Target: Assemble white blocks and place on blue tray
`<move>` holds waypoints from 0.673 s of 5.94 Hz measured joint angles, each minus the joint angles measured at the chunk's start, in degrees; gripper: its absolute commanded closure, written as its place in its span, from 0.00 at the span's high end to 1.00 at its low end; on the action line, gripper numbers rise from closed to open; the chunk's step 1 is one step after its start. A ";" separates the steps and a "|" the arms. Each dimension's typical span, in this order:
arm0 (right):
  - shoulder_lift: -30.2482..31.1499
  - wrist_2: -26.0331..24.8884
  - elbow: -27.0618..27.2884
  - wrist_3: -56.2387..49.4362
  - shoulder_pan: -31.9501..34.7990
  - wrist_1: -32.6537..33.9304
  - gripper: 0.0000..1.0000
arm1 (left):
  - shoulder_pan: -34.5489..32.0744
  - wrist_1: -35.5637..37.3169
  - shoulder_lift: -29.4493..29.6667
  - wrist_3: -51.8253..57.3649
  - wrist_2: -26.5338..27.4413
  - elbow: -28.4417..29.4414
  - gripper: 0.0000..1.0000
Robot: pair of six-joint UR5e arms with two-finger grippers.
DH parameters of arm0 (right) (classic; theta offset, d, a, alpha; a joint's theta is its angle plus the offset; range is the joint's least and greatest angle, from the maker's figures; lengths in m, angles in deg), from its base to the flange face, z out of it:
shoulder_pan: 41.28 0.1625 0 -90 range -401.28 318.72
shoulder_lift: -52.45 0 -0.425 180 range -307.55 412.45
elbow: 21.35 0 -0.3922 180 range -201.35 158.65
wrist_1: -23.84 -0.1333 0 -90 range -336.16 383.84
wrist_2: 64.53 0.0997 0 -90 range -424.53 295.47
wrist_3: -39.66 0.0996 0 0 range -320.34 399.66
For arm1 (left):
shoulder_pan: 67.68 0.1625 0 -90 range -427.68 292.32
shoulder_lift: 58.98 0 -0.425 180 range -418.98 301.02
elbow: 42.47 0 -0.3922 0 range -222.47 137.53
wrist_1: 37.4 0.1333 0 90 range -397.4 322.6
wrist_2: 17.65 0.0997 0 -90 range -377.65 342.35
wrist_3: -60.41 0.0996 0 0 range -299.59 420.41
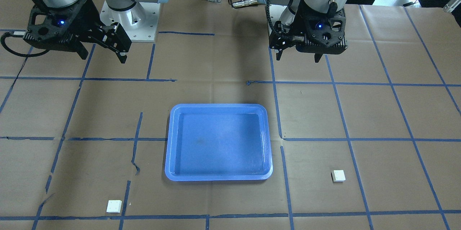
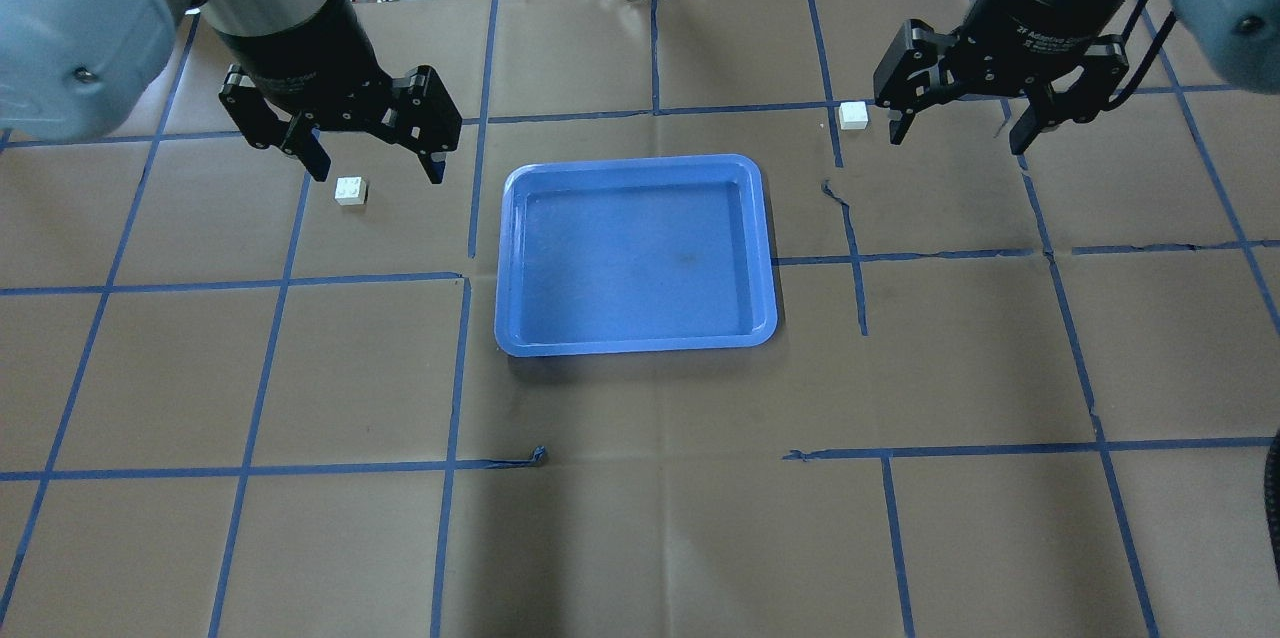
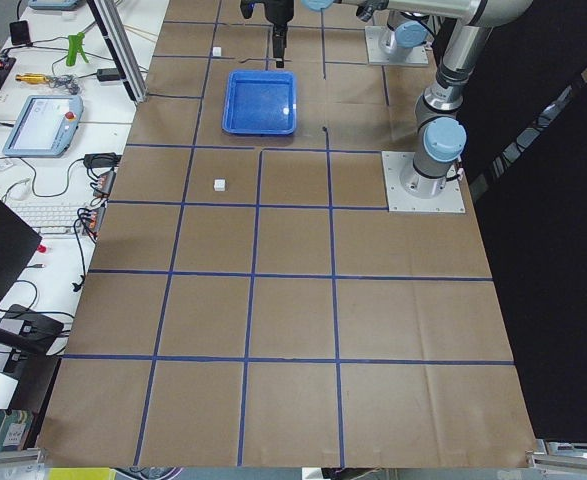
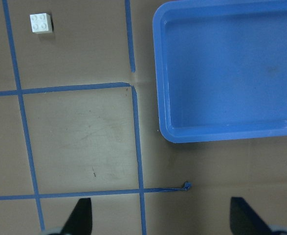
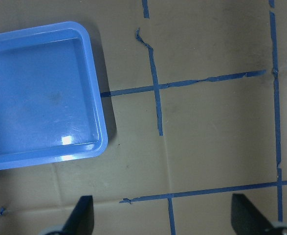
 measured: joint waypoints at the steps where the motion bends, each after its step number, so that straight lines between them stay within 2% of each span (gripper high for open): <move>1: 0.00 0.01 0.06 0.04 0.00 -0.10 1.00 | 0.06 0.00 0.02 0.04 0.03 0.00 0.99; 4: -0.05 0.00 0.31 -0.23 -0.05 -0.47 1.00 | 0.57 0.17 0.08 0.11 -0.03 0.06 0.99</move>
